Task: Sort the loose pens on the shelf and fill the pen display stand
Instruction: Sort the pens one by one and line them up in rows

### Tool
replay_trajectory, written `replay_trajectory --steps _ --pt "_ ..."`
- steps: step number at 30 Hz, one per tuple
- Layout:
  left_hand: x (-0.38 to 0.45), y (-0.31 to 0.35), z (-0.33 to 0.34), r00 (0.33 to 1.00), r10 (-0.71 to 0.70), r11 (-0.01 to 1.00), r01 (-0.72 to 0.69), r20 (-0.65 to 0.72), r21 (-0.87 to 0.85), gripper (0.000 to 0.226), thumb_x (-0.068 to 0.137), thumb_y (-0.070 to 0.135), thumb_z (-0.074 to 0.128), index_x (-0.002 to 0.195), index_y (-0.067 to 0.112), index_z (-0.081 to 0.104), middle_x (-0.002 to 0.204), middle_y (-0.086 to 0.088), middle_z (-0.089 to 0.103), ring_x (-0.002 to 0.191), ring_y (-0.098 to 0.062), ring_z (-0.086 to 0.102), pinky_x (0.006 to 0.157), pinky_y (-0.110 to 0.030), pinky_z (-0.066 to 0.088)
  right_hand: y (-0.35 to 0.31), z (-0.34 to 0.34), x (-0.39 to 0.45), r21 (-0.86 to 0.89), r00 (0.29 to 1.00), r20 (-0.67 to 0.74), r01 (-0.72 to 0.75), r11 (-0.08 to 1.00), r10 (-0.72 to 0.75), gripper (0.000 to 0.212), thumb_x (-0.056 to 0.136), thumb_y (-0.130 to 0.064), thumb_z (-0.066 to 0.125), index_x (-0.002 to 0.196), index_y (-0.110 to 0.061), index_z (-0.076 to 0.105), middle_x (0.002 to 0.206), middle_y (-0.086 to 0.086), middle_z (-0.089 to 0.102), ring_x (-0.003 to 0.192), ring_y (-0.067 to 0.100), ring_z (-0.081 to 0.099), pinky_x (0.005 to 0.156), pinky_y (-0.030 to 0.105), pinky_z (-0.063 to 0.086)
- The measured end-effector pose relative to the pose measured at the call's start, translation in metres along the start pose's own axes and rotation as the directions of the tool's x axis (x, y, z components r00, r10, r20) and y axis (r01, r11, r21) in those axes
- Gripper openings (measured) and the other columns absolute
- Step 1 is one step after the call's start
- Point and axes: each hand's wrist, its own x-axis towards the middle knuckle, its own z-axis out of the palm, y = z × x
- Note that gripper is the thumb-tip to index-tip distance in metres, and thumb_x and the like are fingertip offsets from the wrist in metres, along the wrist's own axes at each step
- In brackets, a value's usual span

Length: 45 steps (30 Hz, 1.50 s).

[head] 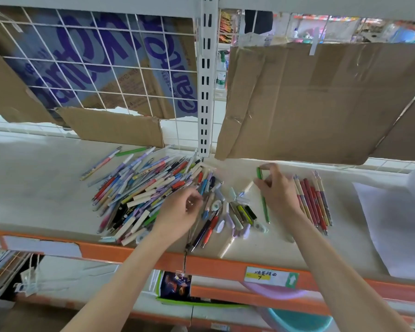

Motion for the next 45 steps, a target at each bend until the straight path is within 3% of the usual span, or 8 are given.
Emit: replay_trajectory --steps 5,12,18,22,29,39,42,45 --pt "-0.004 -0.011 -0.007 0.995 0.041 0.992 -0.031 -0.087 0.120 0.008 0.090 0.010 0.057 0.096 0.014 0.061 0.092 0.006 0.062 0.082 -0.006 0.057 0.068 -0.007 0.040 0.023 0.008 -0.011 -0.262 0.994 0.112 0.036 0.964 -0.007 0.024 0.094 -0.014 0.049 0.118 -0.009 0.051 0.101 0.014 0.060 0.089 0.032 0.058 0.065 0.035 0.040" --pt "-0.010 -0.026 -0.016 0.982 0.044 0.919 0.033 -0.185 0.393 0.007 0.085 0.011 0.064 0.091 0.010 0.064 0.092 -0.004 0.054 0.095 -0.023 0.049 0.080 -0.034 0.041 0.026 0.004 -0.009 -0.347 0.993 0.114 0.024 0.937 0.017 0.029 0.096 -0.004 0.036 0.121 -0.003 0.053 0.120 0.019 0.046 0.093 0.040 0.055 0.077 0.043 0.048" --pt "-0.017 -0.030 -0.017 0.985 0.045 0.910 0.028 -0.167 0.413 0.012 0.083 0.022 0.069 0.086 0.011 0.067 0.088 -0.005 0.056 0.090 -0.025 0.052 0.080 -0.039 0.043 0.010 0.014 -0.014 -0.277 0.989 0.130 0.103 0.955 -0.069 0.027 0.089 0.007 0.042 0.111 0.003 0.057 0.116 0.021 0.048 0.089 0.039 0.055 0.077 0.044 0.048" --pt "-0.019 -0.033 -0.013 0.992 0.008 0.889 0.050 -0.125 0.455 0.018 0.087 0.035 0.062 0.096 0.020 0.066 0.099 0.000 0.056 0.103 -0.020 0.048 0.088 -0.035 0.035 -0.004 0.026 -0.014 -0.165 0.977 0.162 0.168 0.972 -0.142 0.019 0.089 0.001 0.051 0.101 -0.002 0.065 0.103 0.014 0.057 0.089 0.028 0.055 0.077 0.031 0.042" --pt "-0.013 -0.031 -0.010 0.995 -0.077 0.834 0.102 -0.068 0.542 0.026 0.090 0.042 0.054 0.106 0.022 0.061 0.114 0.001 0.053 0.116 -0.019 0.042 0.095 -0.033 0.030 -0.012 0.038 -0.007 -0.106 0.981 0.161 0.127 0.986 -0.109 0.011 0.088 -0.002 0.054 0.094 -0.002 0.063 0.098 0.012 0.059 0.085 0.025 0.057 0.078 0.034 0.047" --pt "-0.015 -0.026 -0.014 0.982 0.068 0.938 -0.002 -0.177 0.348 0.014 0.091 0.028 0.057 0.093 0.015 0.061 0.085 0.005 0.061 0.085 -0.016 0.054 0.074 -0.030 0.038 -0.036 0.057 0.012 -0.141 0.917 0.332 0.281 0.949 -0.222 0.028 0.090 -0.007 0.056 0.115 -0.016 0.064 0.104 0.005 0.045 0.097 0.017 0.045 0.085 0.029 0.045" --pt "-0.015 -0.023 -0.017 0.980 0.069 0.971 -0.023 -0.188 0.239 0.014 0.092 0.026 0.056 0.093 0.013 0.061 0.080 0.006 0.056 0.073 -0.012 0.051 0.062 -0.026 0.036 -0.035 0.058 0.020 -0.257 0.905 0.387 0.287 0.923 -0.173 0.018 0.090 -0.022 0.059 0.106 -0.012 0.061 0.110 0.005 0.044 0.110 0.019 0.038 0.091 0.031 0.041" --pt "-0.016 -0.023 -0.020 0.981 0.048 0.984 -0.015 -0.186 0.177 0.013 0.094 0.029 0.054 0.092 0.017 0.060 0.080 0.008 0.058 0.066 -0.007 0.050 0.056 -0.026 0.038 -0.033 0.053 0.019 -0.100 0.905 0.356 0.285 0.953 -0.233 0.012 0.090 -0.019 0.060 0.096 -0.010 0.059 0.101 0.004 0.054 0.102 0.020 0.044 0.082 0.029 0.038"
